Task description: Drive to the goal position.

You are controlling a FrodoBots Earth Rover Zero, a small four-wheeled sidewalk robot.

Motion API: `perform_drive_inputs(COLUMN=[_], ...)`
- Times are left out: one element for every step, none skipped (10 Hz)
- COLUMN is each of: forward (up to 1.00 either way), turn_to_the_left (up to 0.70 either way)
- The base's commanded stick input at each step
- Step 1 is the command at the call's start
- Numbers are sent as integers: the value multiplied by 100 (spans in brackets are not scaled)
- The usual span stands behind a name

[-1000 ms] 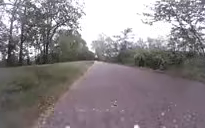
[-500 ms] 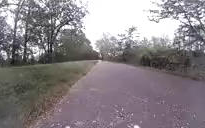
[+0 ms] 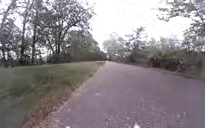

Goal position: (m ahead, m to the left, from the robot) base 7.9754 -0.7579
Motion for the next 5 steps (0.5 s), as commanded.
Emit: perform_drive_inputs(forward=[70, 70, 70, 70, 70], turn_to_the_left=[0, 0, 0, 0, 0])
